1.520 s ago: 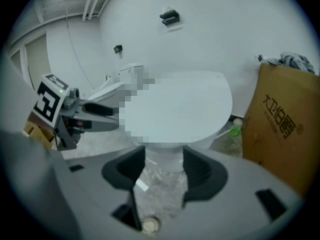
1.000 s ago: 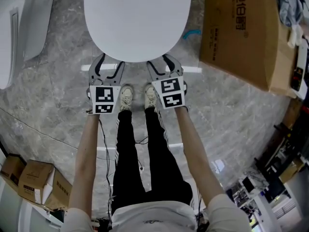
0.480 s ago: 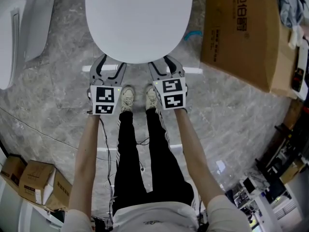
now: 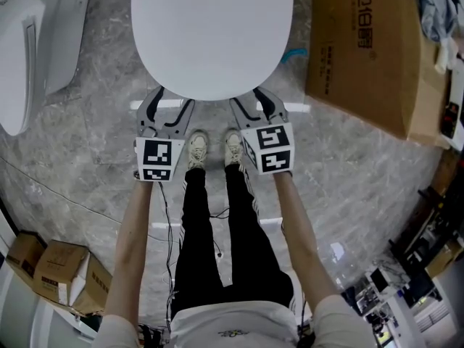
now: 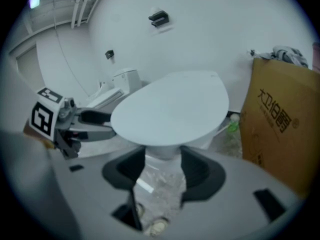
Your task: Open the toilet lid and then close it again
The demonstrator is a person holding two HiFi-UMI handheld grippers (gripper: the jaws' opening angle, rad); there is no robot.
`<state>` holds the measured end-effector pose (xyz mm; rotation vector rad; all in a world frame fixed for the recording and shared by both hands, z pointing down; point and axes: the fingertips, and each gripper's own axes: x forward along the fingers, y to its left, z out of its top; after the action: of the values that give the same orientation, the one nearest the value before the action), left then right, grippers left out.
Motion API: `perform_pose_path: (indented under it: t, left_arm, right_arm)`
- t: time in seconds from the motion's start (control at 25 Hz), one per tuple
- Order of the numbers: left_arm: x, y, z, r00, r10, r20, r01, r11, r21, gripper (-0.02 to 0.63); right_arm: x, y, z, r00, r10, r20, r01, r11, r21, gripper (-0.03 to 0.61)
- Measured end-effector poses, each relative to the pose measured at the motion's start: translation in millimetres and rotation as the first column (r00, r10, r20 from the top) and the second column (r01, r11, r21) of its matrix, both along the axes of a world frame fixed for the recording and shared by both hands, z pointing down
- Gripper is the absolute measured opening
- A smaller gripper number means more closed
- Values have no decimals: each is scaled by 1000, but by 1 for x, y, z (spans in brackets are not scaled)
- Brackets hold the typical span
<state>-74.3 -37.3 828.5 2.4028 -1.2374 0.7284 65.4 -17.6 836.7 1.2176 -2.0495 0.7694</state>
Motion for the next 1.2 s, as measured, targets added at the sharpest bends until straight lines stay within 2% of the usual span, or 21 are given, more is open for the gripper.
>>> perform_pose_path:
  t: [0.4,0.6,0.72,0.84,1.0,1.2]
  left_arm:
    - [1,-10,-76,994,53,-97,-47,997,64,288]
    - [4,-20,-124,987,103,-121,-93,992,91,289]
    - [4,-30,-151,984,92,-152,-78,992,97,289]
    - [6,-40,-175,985,86,-147,-70,991,113,288]
    - [10,-60,-216,983,73,-169,-49,988,145,289]
    - [9,-83,-249,981,69,-183,-52,994,93,290]
  right_arm:
    - [3,-13,-76,992,-3,123,-2,999,43,236]
    - [8,-25,-124,993,-7,118,-3,997,83,235]
    - [8,-35,-151,992,9,126,-19,997,77,236]
    - [11,-44,-175,989,15,149,-27,996,80,236]
    - [16,-65,-218,983,14,183,-37,991,125,236]
    - [16,-89,-252,981,35,188,-51,995,86,236]
